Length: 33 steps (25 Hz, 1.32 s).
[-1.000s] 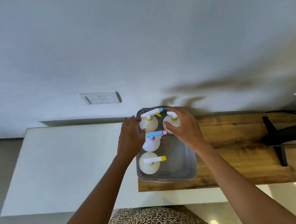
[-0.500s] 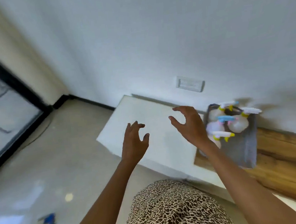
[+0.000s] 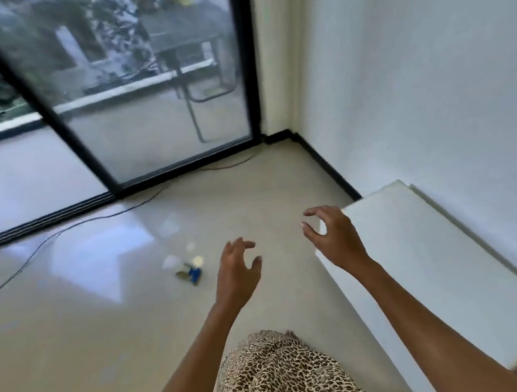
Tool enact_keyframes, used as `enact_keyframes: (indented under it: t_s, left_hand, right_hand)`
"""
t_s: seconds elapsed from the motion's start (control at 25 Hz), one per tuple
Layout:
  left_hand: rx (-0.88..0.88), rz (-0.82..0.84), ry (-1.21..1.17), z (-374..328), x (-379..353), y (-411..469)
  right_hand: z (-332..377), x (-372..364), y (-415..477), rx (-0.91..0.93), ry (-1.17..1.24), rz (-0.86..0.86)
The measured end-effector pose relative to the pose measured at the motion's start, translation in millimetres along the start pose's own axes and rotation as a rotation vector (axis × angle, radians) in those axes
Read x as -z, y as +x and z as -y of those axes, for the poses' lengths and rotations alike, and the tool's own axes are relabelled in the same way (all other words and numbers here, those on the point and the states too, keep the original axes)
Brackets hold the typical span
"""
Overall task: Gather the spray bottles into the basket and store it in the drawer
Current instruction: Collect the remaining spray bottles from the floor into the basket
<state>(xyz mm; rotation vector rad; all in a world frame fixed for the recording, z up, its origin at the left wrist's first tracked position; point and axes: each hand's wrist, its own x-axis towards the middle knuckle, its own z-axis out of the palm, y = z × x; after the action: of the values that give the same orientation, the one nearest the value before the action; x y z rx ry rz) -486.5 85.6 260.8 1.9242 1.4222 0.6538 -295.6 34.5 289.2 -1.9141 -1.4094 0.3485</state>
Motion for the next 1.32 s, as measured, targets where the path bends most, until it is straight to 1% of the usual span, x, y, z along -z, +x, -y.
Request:
enact_keyframes:
  t_s: [0.2, 0.32, 0.44, 0.64, 0.84, 0.96, 1.08, 1.2, 1.32]
  left_hand:
    - [0.202, -0.086, -0.025, 66.1, 57.4, 47.3]
    - [0.325, -0.129, -0.011, 99.6, 86.8, 78.9]
    - [0.399, -0.157, -0.035, 130.6, 108.2, 99.6]
    - [0.568, -0.127, -0.055, 212.8, 137.8, 141.7]
    - [0.645, 0.024, -0.023, 319.3, 162.9, 190.6]
    - [0.683, 0.105, 0.052, 390.0, 165.1, 221.3]
    - [0.715, 0.149, 0.096, 449.9, 143.7, 248.6]
    - [0.771, 0.174, 0.096, 532.1, 89.2, 274.7]
    - [0.824, 0.192, 0.103, 621.6, 16.9, 290.1]
  right_hand:
    - [39.4, -87.8, 77.2, 0.113, 0.019, 0.2]
    - [64.8, -142.9, 125.6, 0.141, 0.034, 0.322]
    - [87.1, -195.1, 158.7, 0.158, 0.025, 0.443]
    - [115.7, -297.6, 194.9, 0.108, -0.037, 0.651]
    - [121.6, -406.5, 229.3, -0.071, -0.085, 0.727]
    - [107.7, -480.7, 244.6, -0.18, -0.129, 0.769]
    - [81.1, -554.1, 247.6, -0.24, -0.195, 0.849]
    - [22.7, -650.6, 240.4, -0.282, -0.245, 0.932]
    - [-53.5, -751.4, 228.0, -0.253, -0.342, 0.994]
